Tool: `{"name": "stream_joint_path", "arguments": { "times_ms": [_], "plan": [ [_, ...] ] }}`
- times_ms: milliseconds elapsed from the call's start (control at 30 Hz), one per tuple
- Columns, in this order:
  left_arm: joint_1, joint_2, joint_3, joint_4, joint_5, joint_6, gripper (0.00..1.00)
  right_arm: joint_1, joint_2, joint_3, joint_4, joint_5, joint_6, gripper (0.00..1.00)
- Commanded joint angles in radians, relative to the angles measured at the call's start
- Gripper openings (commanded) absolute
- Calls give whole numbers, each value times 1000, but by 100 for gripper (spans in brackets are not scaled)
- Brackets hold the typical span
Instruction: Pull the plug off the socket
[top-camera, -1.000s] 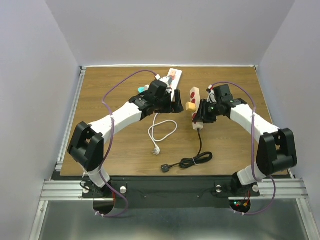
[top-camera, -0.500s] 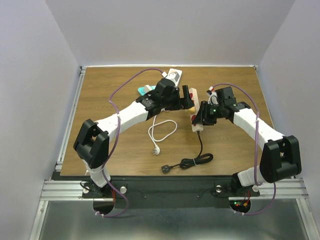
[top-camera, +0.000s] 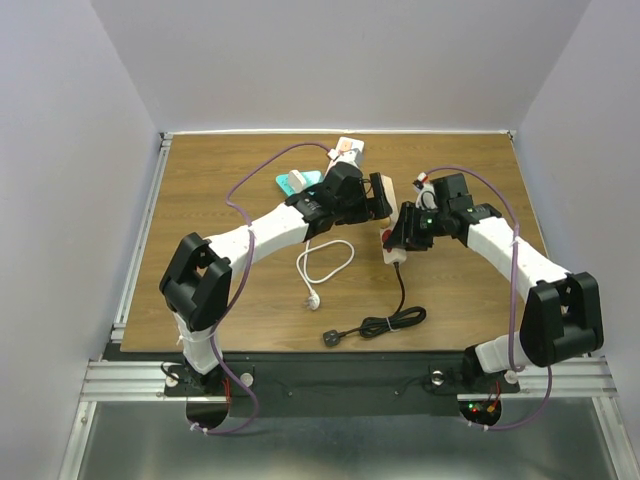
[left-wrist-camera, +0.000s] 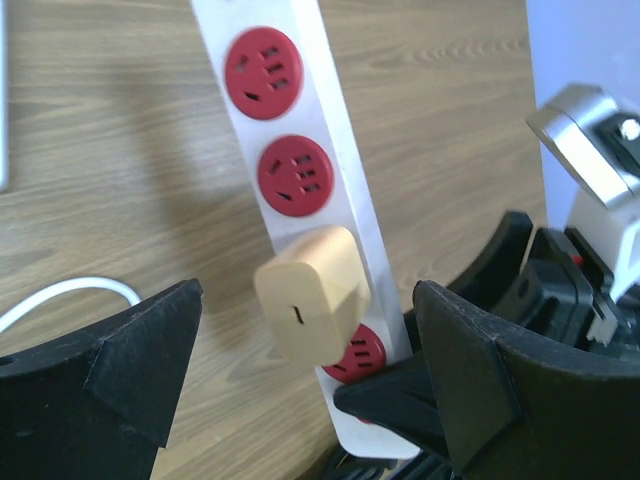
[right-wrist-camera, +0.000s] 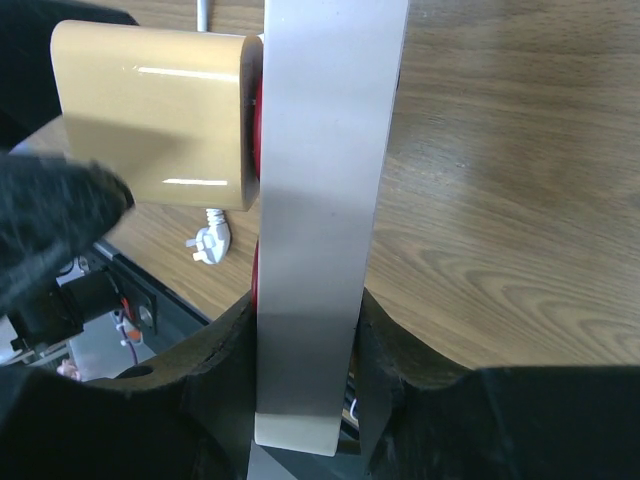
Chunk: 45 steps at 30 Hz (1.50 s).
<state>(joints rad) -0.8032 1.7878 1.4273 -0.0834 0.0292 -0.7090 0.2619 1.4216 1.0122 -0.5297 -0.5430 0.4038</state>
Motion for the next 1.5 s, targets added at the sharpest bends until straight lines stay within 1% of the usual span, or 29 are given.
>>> {"name": "stream_joint_path", "arguments": {
  "times_ms": [0, 100, 167, 200, 300, 367, 400, 467, 533, 600, 667, 700, 733, 800, 833, 900, 967, 1000, 1100, 1167, 1233, 1300, 1367, 1467],
  "plan": [
    [-2, -67, 22, 20, -68, -41, 99, 2, -61, 28, 76, -60, -14, 0],
    [-2, -53, 39, 22, -46, -55, 97, 2, -64, 25, 79, -61, -13, 1],
    [-2, -35, 47, 22, -34, -61, 92, 3, -69, 22, 83, -63, -11, 0],
    [-4, -25, 54, 25, -5, -66, 89, 2, -70, 23, 85, -67, -10, 1],
    [-5, -21, 58, 33, 12, -75, 85, 2, -76, 19, 94, -67, -3, 0],
    [-5, -22, 52, 40, 21, -84, 80, 2, -81, 17, 100, -72, 0, 0],
    [-5, -22, 47, 53, 24, -87, 75, 3, -79, 17, 103, -81, 4, 0],
    [-4, -16, 50, 65, 44, -98, 73, 2, -76, 17, 112, -90, 9, 0],
    [-5, -5, 56, 68, 58, -102, 67, 2, -75, 16, 120, -100, 13, 0],
    [-5, -1, 64, 66, 67, -106, 64, 3, -75, 19, 131, -104, 21, 0],
    [-4, -1, 62, 66, 55, -106, 57, 3, -73, 20, 140, -113, 23, 0],
    [-2, -4, 61, 65, 51, -106, 53, 3, -72, 25, 140, -114, 26, 0],
    [-2, -8, 59, 62, 40, -106, 41, 3, -70, 26, 142, -110, 29, 0],
    [10, -14, 56, 47, 31, -104, 26, 2, -69, 28, 145, -100, 36, 0],
    [18, -24, 56, 39, 23, -104, 12, 3, -69, 31, 146, -98, 36, 0],
    [41, -37, 53, 22, 8, -101, 2, 2, -62, 37, 148, -94, 40, 1],
    [58, -63, 53, -1, 2, -92, 0, 2, -52, 51, 146, -46, 58, 0],
    [79, -88, 53, -9, -5, -81, 0, 3, -46, 55, 145, 16, 70, 0],
    [110, -132, 58, -50, -15, -58, 0, 0, -12, 71, 140, 113, 108, 1],
    [140, -186, 59, -71, -31, -34, 0, -3, 14, 97, 125, 217, 138, 0],
    [172, -244, 55, -101, -67, -14, 0, -24, 63, 115, 105, 305, 197, 0],
    [196, -280, 45, -128, -78, 11, 0, -41, 115, 150, 91, 339, 248, 0],
    [231, -326, 36, -144, -87, 29, 0, -55, 151, 180, 70, 379, 265, 0],
    [259, -372, 18, -165, -91, 46, 0, -62, 214, 244, 40, 399, 277, 0]
  ]
}}
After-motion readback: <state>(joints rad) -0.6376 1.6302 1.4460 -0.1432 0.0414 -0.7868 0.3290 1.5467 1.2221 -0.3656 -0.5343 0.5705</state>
